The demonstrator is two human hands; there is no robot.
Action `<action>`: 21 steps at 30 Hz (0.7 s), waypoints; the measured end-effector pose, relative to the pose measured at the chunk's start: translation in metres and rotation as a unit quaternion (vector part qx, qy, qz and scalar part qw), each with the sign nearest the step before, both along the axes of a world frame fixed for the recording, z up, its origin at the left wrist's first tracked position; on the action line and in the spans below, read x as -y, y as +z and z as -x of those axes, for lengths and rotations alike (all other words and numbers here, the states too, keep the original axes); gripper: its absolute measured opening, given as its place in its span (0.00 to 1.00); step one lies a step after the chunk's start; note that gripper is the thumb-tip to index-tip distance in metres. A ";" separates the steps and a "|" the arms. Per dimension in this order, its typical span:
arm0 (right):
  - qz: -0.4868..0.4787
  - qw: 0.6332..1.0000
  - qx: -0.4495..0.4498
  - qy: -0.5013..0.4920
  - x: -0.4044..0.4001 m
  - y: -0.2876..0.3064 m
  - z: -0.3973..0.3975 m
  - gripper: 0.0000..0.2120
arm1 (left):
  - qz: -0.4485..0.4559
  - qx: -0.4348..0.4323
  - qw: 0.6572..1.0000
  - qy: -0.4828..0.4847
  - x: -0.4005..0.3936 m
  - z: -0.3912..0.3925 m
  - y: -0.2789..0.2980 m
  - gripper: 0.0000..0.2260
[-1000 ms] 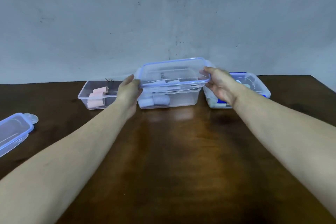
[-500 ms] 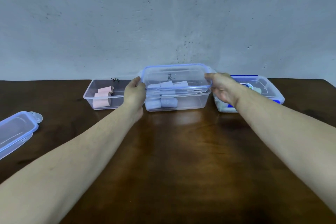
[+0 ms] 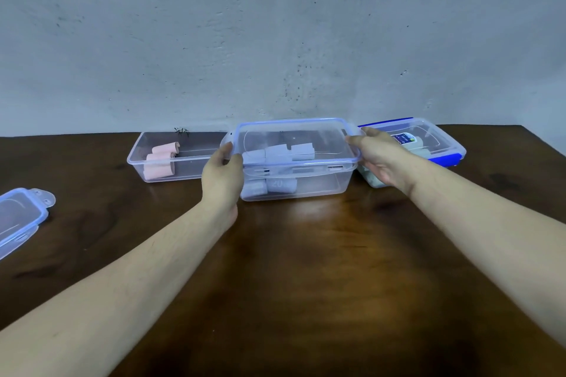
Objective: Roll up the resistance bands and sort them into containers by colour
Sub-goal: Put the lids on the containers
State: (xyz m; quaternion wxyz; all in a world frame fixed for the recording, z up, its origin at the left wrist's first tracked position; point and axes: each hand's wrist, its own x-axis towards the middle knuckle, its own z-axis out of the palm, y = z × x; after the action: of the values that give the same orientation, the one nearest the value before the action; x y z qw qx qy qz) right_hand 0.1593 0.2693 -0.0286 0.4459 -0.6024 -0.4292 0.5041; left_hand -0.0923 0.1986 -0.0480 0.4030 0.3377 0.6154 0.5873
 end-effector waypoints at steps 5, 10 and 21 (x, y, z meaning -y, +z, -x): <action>-0.003 0.999 0.053 0.000 0.004 0.001 0.001 0.18 | 0.011 -0.020 1.000 -0.007 0.004 -0.001 -0.003 0.21; 0.002 0.986 0.164 0.003 0.014 0.007 0.004 0.26 | 0.034 -0.068 0.997 -0.016 0.008 0.003 -0.001 0.21; 0.004 0.966 0.251 0.070 0.018 0.009 0.009 0.20 | 0.044 -0.258 0.962 -0.075 0.015 0.012 0.005 0.23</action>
State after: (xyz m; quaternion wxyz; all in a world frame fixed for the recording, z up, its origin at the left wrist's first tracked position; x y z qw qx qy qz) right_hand 0.1507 0.2515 -0.0197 0.2854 -0.6794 -0.5667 0.3685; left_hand -0.1047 0.1832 -0.0425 0.2876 0.5047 0.6970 0.4205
